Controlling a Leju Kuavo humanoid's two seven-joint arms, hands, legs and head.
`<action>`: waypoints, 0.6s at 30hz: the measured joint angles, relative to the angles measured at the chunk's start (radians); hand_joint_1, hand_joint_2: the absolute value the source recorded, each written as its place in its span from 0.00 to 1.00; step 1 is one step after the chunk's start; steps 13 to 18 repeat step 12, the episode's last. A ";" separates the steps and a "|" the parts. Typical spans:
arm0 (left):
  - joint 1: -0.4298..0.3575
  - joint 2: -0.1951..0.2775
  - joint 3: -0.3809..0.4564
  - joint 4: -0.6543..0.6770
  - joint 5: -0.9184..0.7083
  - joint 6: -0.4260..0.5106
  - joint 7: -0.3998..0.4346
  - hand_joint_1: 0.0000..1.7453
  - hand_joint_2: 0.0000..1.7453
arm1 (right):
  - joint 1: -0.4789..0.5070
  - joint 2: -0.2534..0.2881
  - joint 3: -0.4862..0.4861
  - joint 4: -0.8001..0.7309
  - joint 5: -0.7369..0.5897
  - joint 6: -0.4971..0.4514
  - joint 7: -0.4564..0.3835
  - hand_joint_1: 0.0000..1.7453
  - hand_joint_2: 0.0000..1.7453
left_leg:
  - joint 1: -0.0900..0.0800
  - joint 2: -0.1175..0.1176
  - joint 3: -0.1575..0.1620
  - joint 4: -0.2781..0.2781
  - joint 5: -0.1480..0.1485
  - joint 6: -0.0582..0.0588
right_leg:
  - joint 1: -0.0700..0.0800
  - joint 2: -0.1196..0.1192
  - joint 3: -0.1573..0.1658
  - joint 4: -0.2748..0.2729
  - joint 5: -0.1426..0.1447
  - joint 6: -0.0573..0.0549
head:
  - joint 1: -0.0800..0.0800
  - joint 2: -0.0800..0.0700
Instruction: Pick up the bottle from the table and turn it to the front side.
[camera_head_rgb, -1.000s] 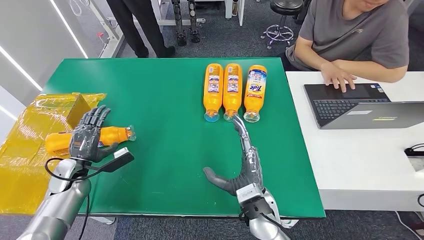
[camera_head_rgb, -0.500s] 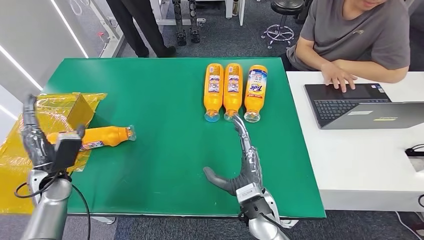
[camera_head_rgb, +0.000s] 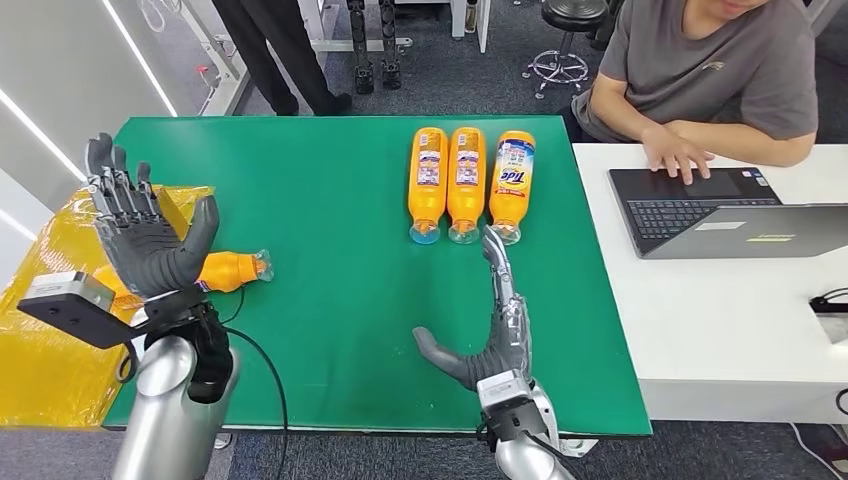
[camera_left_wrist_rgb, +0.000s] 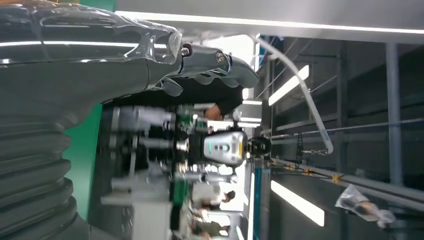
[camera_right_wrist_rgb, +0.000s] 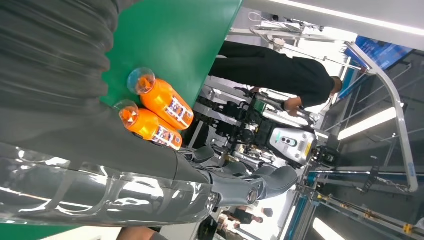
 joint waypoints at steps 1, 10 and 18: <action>0.011 -0.030 -0.005 -0.015 0.013 -0.014 0.000 0.00 1.00 | 0.002 0.000 0.000 -0.005 -0.002 -0.003 0.000 0.00 1.00 | 0.000 0.000 0.000 0.000 0.000 0.000 | 0.000 0.000 0.000 0.000 0.000 0.000 | 0.000 0.000; 0.142 -0.161 -0.009 -0.065 -0.033 0.028 0.000 0.00 1.00 | 0.022 0.000 -0.002 -0.051 -0.010 -0.026 0.011 0.00 1.00 | 0.001 0.001 0.000 -0.001 -0.002 0.001 | 0.000 0.001 -0.001 0.000 -0.002 -0.001 | 0.000 0.000; 0.150 -0.160 -0.009 -0.077 -0.038 0.037 0.000 0.00 1.00 | 0.024 0.000 -0.003 -0.050 -0.014 -0.028 0.008 0.00 1.00 | 0.001 0.001 0.000 -0.001 -0.001 0.001 | 0.000 0.000 -0.001 0.000 -0.002 -0.001 | 0.000 0.000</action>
